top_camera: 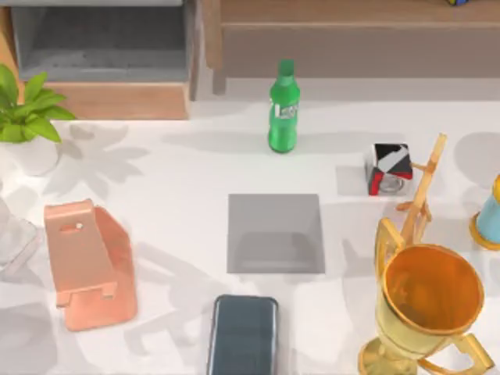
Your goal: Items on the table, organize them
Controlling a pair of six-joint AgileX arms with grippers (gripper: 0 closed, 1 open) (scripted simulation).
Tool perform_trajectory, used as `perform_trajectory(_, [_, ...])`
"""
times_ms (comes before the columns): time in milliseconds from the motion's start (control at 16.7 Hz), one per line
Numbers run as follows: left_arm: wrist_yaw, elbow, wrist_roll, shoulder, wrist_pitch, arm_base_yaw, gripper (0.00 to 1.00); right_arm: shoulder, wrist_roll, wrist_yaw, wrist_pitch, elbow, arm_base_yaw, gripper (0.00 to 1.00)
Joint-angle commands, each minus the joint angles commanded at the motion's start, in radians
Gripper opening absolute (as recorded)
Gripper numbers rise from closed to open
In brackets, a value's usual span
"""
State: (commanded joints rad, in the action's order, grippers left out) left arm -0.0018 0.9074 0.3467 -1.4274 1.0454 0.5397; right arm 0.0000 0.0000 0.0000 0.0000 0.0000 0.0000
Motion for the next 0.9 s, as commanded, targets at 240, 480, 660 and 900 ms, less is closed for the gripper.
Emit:
perform_trajectory(240, [0.001, -0.011, -0.009, -0.008, -0.018, -0.013, 1.00, 0.000, 0.000, 0.000, 0.000, 0.000, 0.000, 1.00])
perform_trajectory(480, [0.001, -0.076, -0.035, -0.091, -0.166, -0.039, 1.00, 0.000, 0.000, 0.000, 0.000, 0.000, 0.000, 1.00])
perform_trajectory(660, [0.001, -0.143, -0.027, -0.157, -0.298, -0.032, 1.00, 0.000, 0.000, 0.000, 0.000, 0.000, 0.000, 1.00])
perform_trajectory(900, [0.001, -0.223, 0.003, -0.185, -0.408, -0.001, 1.00, 0.000, 0.000, 0.000, 0.000, 0.000, 0.000, 1.00])
